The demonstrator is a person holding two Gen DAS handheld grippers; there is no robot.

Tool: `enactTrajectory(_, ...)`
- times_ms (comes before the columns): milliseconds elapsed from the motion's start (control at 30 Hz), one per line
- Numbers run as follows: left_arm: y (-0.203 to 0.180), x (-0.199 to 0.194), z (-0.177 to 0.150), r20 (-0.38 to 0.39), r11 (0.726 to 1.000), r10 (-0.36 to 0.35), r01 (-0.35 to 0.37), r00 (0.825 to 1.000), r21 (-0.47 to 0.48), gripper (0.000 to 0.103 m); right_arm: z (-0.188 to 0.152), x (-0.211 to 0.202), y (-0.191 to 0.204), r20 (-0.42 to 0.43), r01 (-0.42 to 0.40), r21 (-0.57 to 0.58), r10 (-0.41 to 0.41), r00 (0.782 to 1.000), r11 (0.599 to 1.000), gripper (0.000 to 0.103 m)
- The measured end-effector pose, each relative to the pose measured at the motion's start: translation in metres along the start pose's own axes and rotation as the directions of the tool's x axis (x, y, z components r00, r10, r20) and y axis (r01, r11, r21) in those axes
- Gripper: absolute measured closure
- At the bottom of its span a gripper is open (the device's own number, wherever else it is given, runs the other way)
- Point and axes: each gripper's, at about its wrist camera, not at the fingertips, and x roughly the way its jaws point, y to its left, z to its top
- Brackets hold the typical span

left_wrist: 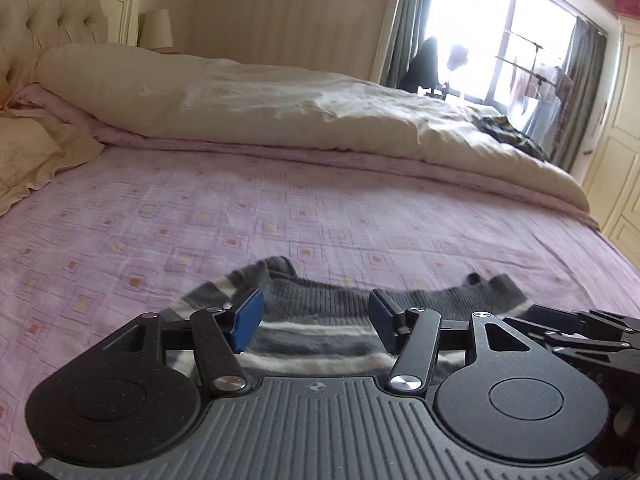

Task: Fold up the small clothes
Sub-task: 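Open both grippers and release the folded cardigan onto the bed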

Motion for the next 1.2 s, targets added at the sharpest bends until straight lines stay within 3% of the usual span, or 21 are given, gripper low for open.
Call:
enactTrajectory(67, 0.001, 0.013, -0.014, -0.050, 1.000, 0.017, -0.017, 0.999, 0.008, 0.047, -0.011, 0.009, 0.011, -0.032, 0.008, -0.044, -0.010, 0.999, 0.999, 0.044)
enactTrajectory(133, 0.012, 0.023, -0.030, -0.096, 0.997, 0.068, -0.065, 0.993, 0.030, 0.047, -0.024, 0.014, 0.011, -0.050, 0.068, -0.091, -0.073, 0.996, 0.994, 0.044)
enactTrajectory(167, 0.019, 0.023, -0.038, -0.098, 0.995, 0.093, -0.089, 0.991, 0.045, 0.047, -0.031, 0.014, 0.005, -0.040, 0.092, -0.096, -0.096, 0.995, 0.991, 0.044)
enactTrajectory(233, 0.033, 0.013, -0.053, -0.028, 0.992, 0.065, -0.061, 0.997, 0.107, 0.047, -0.041, 0.007, -0.013, -0.018, 0.084, -0.048, -0.085, 0.996, 0.995, 0.044)
enactTrajectory(267, 0.036, 0.008, -0.058, -0.016, 0.987, 0.096, -0.093, 0.995, 0.131, 0.045, -0.042, 0.004, -0.020, -0.016, 0.084, -0.020, -0.084, 0.996, 0.996, 0.044)
enactTrajectory(300, 0.040, 0.005, -0.061, -0.019, 0.984, 0.133, -0.130, 0.991, 0.124, 0.035, -0.043, 0.000, -0.024, -0.020, 0.116, -0.015, -0.116, 0.993, 0.993, 0.043)
enactTrajectory(333, 0.048, 0.002, -0.063, -0.021, 0.990, 0.118, -0.116, 0.993, 0.083, 0.035, -0.045, -0.002, -0.027, -0.024, 0.143, -0.025, -0.144, 0.989, 0.989, 0.043)
enactTrajectory(400, 0.062, -0.002, -0.062, -0.028, 0.996, 0.087, -0.087, 0.996, 0.001, 0.035, -0.046, -0.006, -0.039, -0.019, 0.124, 0.023, -0.124, 0.992, 0.992, 0.044)
enactTrajectory(567, 0.049, -0.003, -0.058, -0.032, 0.989, 0.141, -0.140, 0.989, 0.042, 0.033, -0.046, -0.005, -0.048, -0.009, 0.146, 0.076, -0.145, 0.989, 0.986, 0.043)
enactTrajectory(733, 0.038, -0.031, -0.051, -0.046, 0.991, 0.125, -0.127, 0.991, -0.040, 0.036, -0.049, -0.007, -0.050, -0.006, 0.124, 0.086, -0.124, 0.992, 0.989, 0.042)
enactTrajectory(800, 0.023, -0.044, -0.055, -0.026, 0.996, 0.091, -0.090, 0.996, 0.016, 0.035, -0.050, -0.008, -0.051, -0.004, 0.117, 0.092, -0.117, 0.993, 0.989, 0.041)
enactTrajectory(933, 0.008, -0.047, -0.078, -0.033, 0.986, 0.124, -0.119, 0.992, 0.120, 0.035, -0.051, -0.010, -0.052, -0.001, 0.103, 0.100, -0.103, 0.995, 0.990, 0.040)
enactTrajectory(1033, 0.023, -0.038, -0.098, -0.071, 0.990, 0.130, -0.125, 0.989, 0.067, 0.031, -0.052, -0.011, -0.058, 0.009, 0.072, 0.133, -0.074, 0.997, 0.988, 0.039)
enactTrajectory(1100, 0.033, -0.041, -0.102, -0.038, 0.996, 0.087, -0.086, 0.996, 0.014, 0.031, -0.052, -0.013, -0.064, 0.019, 0.042, 0.171, -0.046, 0.999, 0.984, 0.039)
enactTrajectory(1200, 0.035, -0.041, -0.102, -0.030, 0.997, 0.081, -0.081, 0.996, -0.004, 0.031, -0.053, -0.016, -0.077, 0.040, -0.020, 0.243, 0.011, 0.999, 0.970, 0.039)
